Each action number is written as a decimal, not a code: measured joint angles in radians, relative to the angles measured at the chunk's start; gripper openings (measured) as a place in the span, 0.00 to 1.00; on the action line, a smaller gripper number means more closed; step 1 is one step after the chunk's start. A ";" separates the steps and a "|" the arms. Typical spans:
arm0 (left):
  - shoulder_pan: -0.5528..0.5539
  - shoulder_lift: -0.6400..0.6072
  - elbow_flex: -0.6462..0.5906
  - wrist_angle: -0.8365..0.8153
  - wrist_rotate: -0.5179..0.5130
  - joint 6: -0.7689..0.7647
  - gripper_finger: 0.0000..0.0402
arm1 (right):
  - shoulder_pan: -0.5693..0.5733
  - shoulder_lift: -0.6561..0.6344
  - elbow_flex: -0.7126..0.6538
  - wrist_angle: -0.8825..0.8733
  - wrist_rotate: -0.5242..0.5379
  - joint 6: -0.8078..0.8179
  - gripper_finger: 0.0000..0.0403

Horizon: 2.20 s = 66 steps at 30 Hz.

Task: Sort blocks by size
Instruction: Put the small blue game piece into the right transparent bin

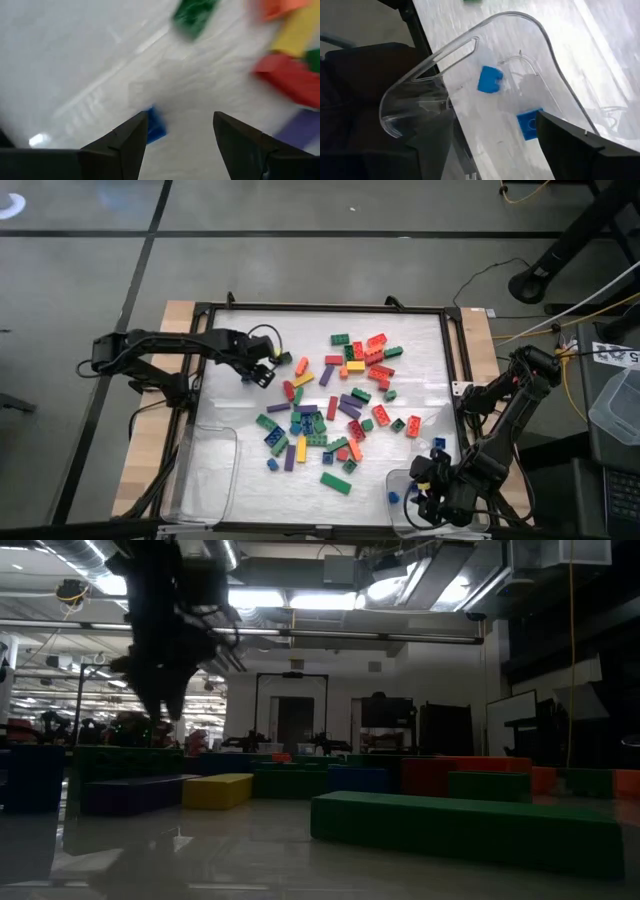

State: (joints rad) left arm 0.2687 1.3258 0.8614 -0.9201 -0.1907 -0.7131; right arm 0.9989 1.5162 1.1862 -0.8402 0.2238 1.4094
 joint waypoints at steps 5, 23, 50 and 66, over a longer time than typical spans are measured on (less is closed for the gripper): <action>0.011 0.000 -0.065 0.000 0.000 -0.092 0.53 | 0.000 0.000 0.000 0.000 0.008 0.000 0.71; 0.015 0.001 -0.220 0.167 0.007 -0.174 0.53 | 0.000 0.000 0.000 0.000 0.037 -0.004 0.71; 0.074 0.087 -0.218 0.270 0.017 -0.155 0.36 | 0.000 0.000 0.000 0.001 0.117 -0.047 0.71; 0.071 0.087 -0.132 0.478 0.429 -0.009 0.33 | -0.030 0.000 0.000 0.024 0.779 -0.640 0.71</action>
State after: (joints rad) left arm 0.3399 1.4132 0.7292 -0.4426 0.2386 -0.7221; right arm 0.9693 1.5163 1.1859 -0.8163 1.0026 0.7698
